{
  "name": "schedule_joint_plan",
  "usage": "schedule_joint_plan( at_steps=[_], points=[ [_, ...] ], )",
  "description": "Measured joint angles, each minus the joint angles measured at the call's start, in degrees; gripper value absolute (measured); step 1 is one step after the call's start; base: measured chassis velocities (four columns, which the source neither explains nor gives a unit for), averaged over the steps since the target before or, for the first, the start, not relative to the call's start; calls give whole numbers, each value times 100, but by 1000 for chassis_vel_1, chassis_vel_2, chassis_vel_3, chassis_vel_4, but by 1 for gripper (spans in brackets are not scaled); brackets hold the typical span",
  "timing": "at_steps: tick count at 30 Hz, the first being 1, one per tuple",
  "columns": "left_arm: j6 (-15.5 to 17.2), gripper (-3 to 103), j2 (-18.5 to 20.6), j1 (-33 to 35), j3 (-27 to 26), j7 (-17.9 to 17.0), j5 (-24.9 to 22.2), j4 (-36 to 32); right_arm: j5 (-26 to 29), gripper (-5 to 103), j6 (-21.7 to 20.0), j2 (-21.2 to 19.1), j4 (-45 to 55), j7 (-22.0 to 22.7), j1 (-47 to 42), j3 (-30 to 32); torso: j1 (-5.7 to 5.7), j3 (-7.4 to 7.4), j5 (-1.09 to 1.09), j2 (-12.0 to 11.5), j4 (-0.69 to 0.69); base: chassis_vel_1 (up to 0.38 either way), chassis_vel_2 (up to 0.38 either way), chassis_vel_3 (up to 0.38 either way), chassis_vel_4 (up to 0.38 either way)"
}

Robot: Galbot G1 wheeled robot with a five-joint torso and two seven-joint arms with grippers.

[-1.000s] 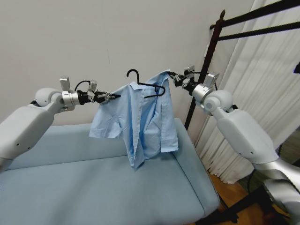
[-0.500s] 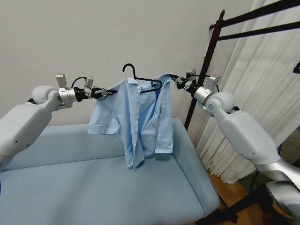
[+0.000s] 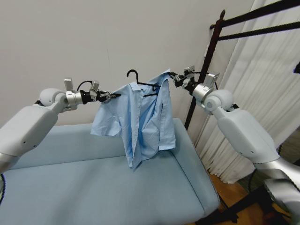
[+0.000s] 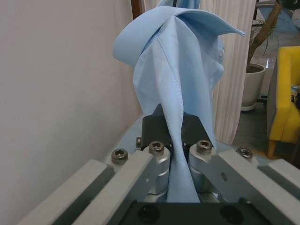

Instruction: Pick up the clothes from the sofa and hang them on the clothes hanger.

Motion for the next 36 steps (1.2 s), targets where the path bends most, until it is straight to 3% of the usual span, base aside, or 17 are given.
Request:
schedule_joint_plan(
  at_steps=[8, 36],
  points=[
    [39, 3, -146, 40, 5, -215, 54, -89, 258, 0, -533, 150, 276, 676, 234, -144, -1, 0, -1, 0, 2, 0, 0, 0, 0],
    [10, 3, -358, 240, -91, -315, 180, -84, 661, 0, -754, 69, 582, 904, 682, -385, 0, 0, 0, 1, 1, 0, 0, 0, 0]
  ],
)
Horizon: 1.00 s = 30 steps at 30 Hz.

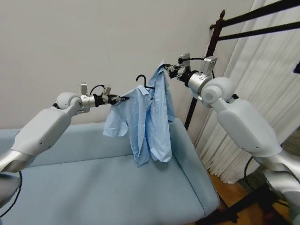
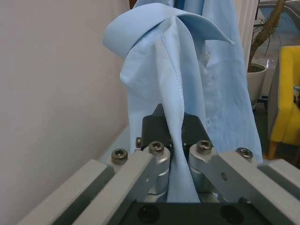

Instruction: Pick up the clothes from the sofa and hang them on the clothes hanger.

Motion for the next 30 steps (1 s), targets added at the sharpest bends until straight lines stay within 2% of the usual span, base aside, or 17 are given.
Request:
schedule_joint_plan(
  at_steps=[7, 16, 30],
  points=[
    [0, 3, -60, 18, -30, -83, 9, 1, 82, 0, -79, -54, 193, 18, -164, -2, 0, 0, 0, 0, 0, 0, 0, 0, 0],
    [4, 3, -82, -2, -100, -115, -16, -12, -161, 0, -18, -87, 238, -19, -742, 33, 0, 0, 0, 0, 0, 0, 0, 0, 0],
    [6, 3, -136, -174, -137, -193, -113, 87, -190, 0, -2, -189, 735, 109, -1408, 124, 0, 0, 0, -2, 0, 0, 0, 0, 0]
  ],
)
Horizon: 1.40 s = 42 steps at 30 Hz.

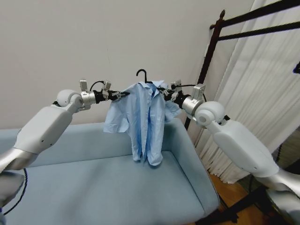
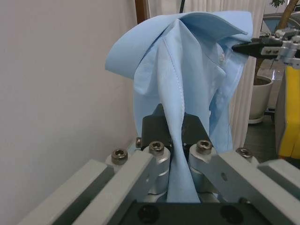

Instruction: Pick up the clothes from the sofa and hang them on the clothes hanger.

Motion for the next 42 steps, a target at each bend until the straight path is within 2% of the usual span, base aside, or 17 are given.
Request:
schedule_joint_plan(
  at_steps=[16, 18, 22, 25, 28, 30, 32, 33, 36, 37, 38, 39, 41, 42],
  points=[
    [-15, 3, -73, -12, -185, -129, -114, -42, 10, 0, -13, 65, 116, 174, -127, -78, 0, 0, -1, 0, 0, 0, 0, 0, 0],
    [-20, 3, -76, -11, -186, -129, -117, -44, 20, -3, -36, 62, 136, 191, -127, -76, 0, 0, 0, 0, 0, 0, 0, 0, 0],
    [-97, 3, -84, -13, -187, -103, -183, -15, 95, 17, -73, -30, 233, 251, -148, -4, 0, 0, 0, 0, 1, 0, 0, 0, 0],
    [-133, 3, -91, -13, -188, -51, -190, 29, 160, 22, -79, -97, 296, 289, -174, 23, 0, 0, 0, 0, 0, 0, 0, 0, 0],
    [-223, 3, -96, 2, -188, 16, -190, 98, 228, 38, -80, -231, 424, 304, -226, 58, 0, 0, 0, 0, 0, 0, 0, 0, 0],
    [-237, 3, -96, 3, -188, 22, -188, 105, 235, 38, -80, -247, 438, 305, -232, 62, 0, 0, 0, 1, 0, 0, 0, 0, 0],
    [-380, 3, -92, 11, -175, 87, -148, 175, 320, 49, -79, -362, 555, 307, -264, 100, 0, 0, 0, 0, 1, 0, 0, 0, 0],
    [-380, 3, -92, 11, -175, 87, -148, 175, 320, 49, -79, -362, 555, 307, -264, 100, 0, 0, 0, 0, 1, 0, 0, 0, 0],
    [-643, 3, -69, 30, -154, 278, -44, 300, 701, 66, -85, -712, 928, 293, -288, 176, 0, 0, 0, 1, 0, 0, 0, 0, 0],
    [-643, 3, -69, 30, -154, 278, -44, 300, 701, 66, -85, -712, 928, 293, -288, 176, 0, 0, 0, 1, 0, 0, 0, 0, 0],
    [-697, 3, -69, 38, -153, 334, -8, 340, 905, 71, -106, -830, 1054, 281, -280, 196, 0, 0, 0, 1, 0, 0, 0, 0, 0],
    [-716, 3, -69, 41, -152, 357, 3, 354, 999, 71, -114, -876, 1103, 271, -273, 206, 0, 0, 0, 1, 0, 0, 0, 0, 0],
    [-845, 3, -77, 55, -151, 546, 98, 454, 1543, 82, -164, -1058, 1217, 153, -169, 277, 0, 0, 0, 1, -1, 0, 0, 0, 0],
    [-845, 3, -77, 55, -151, 546, 98, 454, 1543, 82, -164, -1058, 1217, 153, -169, 277, 0, 0, 0, 1, -1, 0, 0, 0, 0]
  ],
)
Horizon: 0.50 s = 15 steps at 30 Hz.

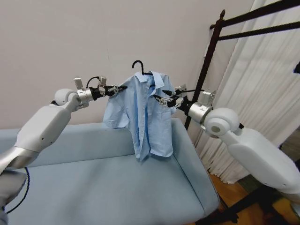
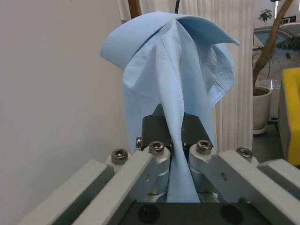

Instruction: Pick up the clothes from the sofa and hang them on the clothes hanger.

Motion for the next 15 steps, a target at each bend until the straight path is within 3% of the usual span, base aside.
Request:
schedule_joint_plan(
  at_steps=[4, 9, 14, 15],
  points=[
    [-286, 3, 15, 36, -1, 362, 141, 98, 751, 99, -108, -134, -415, -438, 436, 66, 0, 0, 0, 0, 2, 0, 0, 0, 0],
    [-502, 3, 41, 55, -14, 632, 214, 150, 1025, 100, -219, -171, -861, -876, 757, 45, 0, 0, -1, 0, 1, 0, 0, 0, 0],
    [-657, 3, 77, 93, -67, 1060, 309, 211, 883, 100, -544, -139, -1791, -2015, 1135, -33, 0, 0, 2, 0, 2, 0, 0, 0, 0],
    [-657, 3, 77, 93, -67, 1060, 309, 211, 883, 100, -544, -139, -1791, -2015, 1135, -33, 0, 0, 2, 0, 2, 0, 0, 0, 0]
  ],
)
